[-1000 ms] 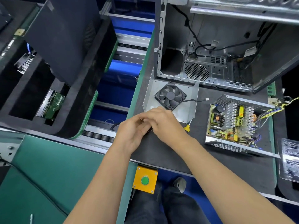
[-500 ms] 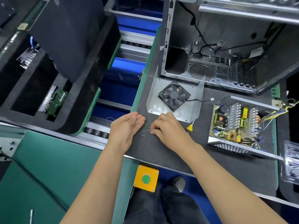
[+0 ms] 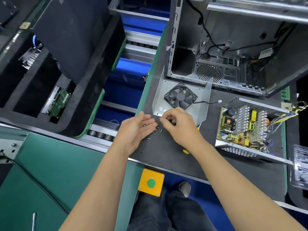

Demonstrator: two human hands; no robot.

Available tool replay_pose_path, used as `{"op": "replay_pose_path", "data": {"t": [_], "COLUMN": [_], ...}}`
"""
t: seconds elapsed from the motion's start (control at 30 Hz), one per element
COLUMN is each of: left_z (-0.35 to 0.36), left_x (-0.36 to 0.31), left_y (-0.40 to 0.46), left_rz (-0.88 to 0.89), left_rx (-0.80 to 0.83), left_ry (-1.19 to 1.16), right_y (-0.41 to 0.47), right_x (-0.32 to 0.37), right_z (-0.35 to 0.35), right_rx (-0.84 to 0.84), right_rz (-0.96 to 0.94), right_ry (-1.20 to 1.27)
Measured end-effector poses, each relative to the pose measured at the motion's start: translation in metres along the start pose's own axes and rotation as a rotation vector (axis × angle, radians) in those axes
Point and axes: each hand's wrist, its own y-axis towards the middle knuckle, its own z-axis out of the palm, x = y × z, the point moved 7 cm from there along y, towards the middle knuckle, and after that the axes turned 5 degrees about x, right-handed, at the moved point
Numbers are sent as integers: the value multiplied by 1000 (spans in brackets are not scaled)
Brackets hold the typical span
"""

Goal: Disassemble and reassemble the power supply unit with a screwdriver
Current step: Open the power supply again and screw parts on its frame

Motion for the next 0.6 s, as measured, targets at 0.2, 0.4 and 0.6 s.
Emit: {"op": "replay_pose_path", "data": {"t": [0.2, 0.4, 0.6], "left_z": [1, -22, -20], "left_x": [-4, -11, -7], "left_y": [-1, -1, -1], "left_rz": [47, 114, 57], "left_rx": [18, -101, -86], "left_ry": [27, 24, -91], "right_y": [11, 7, 8], "right_x": [15, 16, 17], "right_z": [10, 29, 36], "right_rx": [58, 200, 185], "right_rz": [-53, -121, -135], "right_ry": [-73, -334, -414]}}
